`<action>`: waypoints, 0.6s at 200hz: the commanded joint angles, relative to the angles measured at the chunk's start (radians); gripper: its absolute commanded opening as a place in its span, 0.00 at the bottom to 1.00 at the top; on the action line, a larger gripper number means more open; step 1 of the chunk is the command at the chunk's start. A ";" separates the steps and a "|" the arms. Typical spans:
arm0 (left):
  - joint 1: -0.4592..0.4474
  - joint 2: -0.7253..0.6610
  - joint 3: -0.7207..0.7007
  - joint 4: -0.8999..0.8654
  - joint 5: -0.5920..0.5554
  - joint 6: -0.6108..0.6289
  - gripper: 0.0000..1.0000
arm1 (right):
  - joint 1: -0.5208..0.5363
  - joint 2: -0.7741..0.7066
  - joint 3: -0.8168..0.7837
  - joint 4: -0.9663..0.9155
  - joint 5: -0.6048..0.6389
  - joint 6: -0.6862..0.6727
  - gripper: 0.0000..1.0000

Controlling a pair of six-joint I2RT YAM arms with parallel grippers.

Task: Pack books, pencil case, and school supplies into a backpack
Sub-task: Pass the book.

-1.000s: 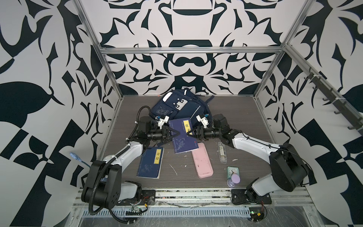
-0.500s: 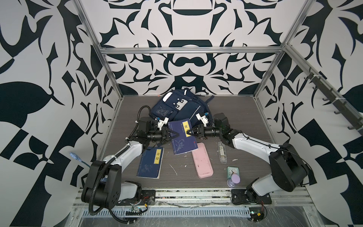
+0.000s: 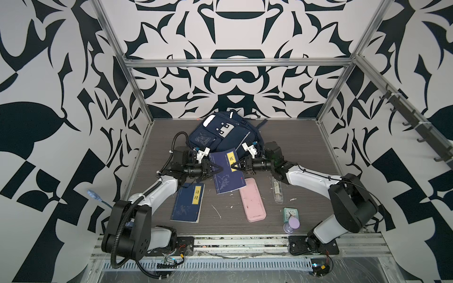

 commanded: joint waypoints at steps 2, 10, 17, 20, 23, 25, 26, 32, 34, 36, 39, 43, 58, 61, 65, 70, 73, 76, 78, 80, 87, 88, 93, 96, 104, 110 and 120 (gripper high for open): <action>-0.003 -0.017 0.031 -0.044 -0.004 0.027 0.15 | 0.016 -0.028 0.021 0.109 -0.034 0.001 0.15; -0.003 -0.019 0.035 -0.059 -0.008 0.037 0.16 | 0.016 -0.032 0.020 0.108 -0.034 0.001 0.13; -0.003 -0.020 0.041 -0.075 -0.011 0.046 0.17 | 0.017 -0.035 0.020 0.107 -0.033 0.001 0.11; -0.003 -0.020 0.043 -0.084 -0.012 0.052 0.18 | 0.017 -0.037 0.021 0.105 -0.031 0.000 0.10; -0.003 -0.021 0.045 -0.091 -0.015 0.056 0.19 | 0.016 -0.039 0.019 0.104 -0.030 -0.002 0.09; -0.003 -0.021 0.047 -0.096 -0.016 0.061 0.21 | 0.016 -0.040 0.020 0.102 -0.030 -0.003 0.08; -0.003 -0.021 0.048 -0.099 -0.017 0.062 0.21 | 0.016 -0.041 0.020 0.101 -0.030 -0.003 0.08; -0.003 -0.022 0.055 -0.115 -0.022 0.074 0.24 | 0.016 -0.044 0.020 0.091 -0.026 -0.009 0.05; -0.003 -0.021 0.057 -0.120 -0.023 0.077 0.25 | 0.016 -0.046 0.021 0.086 -0.023 -0.012 0.04; -0.003 -0.022 0.060 -0.127 -0.026 0.080 0.27 | 0.016 -0.047 0.020 0.081 -0.018 -0.015 0.03; -0.003 -0.021 0.064 -0.137 -0.028 0.087 0.29 | 0.017 -0.050 0.021 0.073 -0.015 -0.021 0.02; -0.003 -0.022 0.071 -0.150 -0.033 0.095 0.32 | 0.016 -0.053 0.021 0.063 -0.009 -0.027 0.01; -0.003 -0.023 0.097 -0.206 -0.050 0.130 0.46 | 0.016 -0.059 0.023 0.029 0.003 -0.045 0.00; -0.003 -0.024 0.103 -0.219 -0.055 0.137 0.49 | 0.013 -0.061 0.023 0.025 0.006 -0.047 0.00; -0.003 -0.027 0.111 -0.234 -0.064 0.147 0.53 | 0.012 -0.062 0.023 0.019 0.009 -0.049 0.00; -0.003 -0.027 0.123 -0.261 -0.074 0.161 0.57 | 0.009 -0.065 0.022 0.010 0.015 -0.053 0.00; -0.003 -0.030 0.130 -0.275 -0.081 0.170 0.59 | 0.007 -0.066 0.022 0.005 0.016 -0.054 0.00; -0.003 -0.031 0.137 -0.291 -0.087 0.180 0.61 | 0.004 -0.068 0.021 0.002 0.019 -0.056 0.00; -0.003 -0.033 0.142 -0.302 -0.091 0.185 0.63 | 0.002 -0.070 0.020 -0.003 0.021 -0.057 0.00; -0.003 -0.035 0.148 -0.313 -0.096 0.192 0.64 | 0.000 -0.071 0.021 -0.006 0.022 -0.058 0.00; -0.002 -0.037 0.164 -0.351 -0.114 0.213 0.68 | -0.009 -0.077 0.017 -0.016 0.028 -0.061 0.00; -0.002 -0.037 0.167 -0.356 -0.117 0.217 0.68 | -0.010 -0.079 0.016 -0.017 0.029 -0.061 0.00; -0.002 -0.036 0.178 -0.380 -0.131 0.231 0.70 | -0.021 -0.083 0.015 -0.024 0.032 -0.063 0.00; -0.001 -0.036 0.186 -0.395 -0.138 0.240 0.70 | -0.027 -0.087 0.013 -0.029 0.034 -0.064 0.00; 0.000 -0.068 0.201 -0.426 -0.156 0.260 0.72 | -0.046 -0.095 0.009 -0.040 0.039 -0.067 0.00; 0.000 -0.074 0.213 -0.451 -0.170 0.274 0.73 | -0.060 -0.102 0.006 -0.052 0.043 -0.070 0.00; 0.001 -0.079 0.234 -0.489 -0.198 0.294 0.74 | -0.083 -0.112 0.006 -0.082 0.049 -0.083 0.00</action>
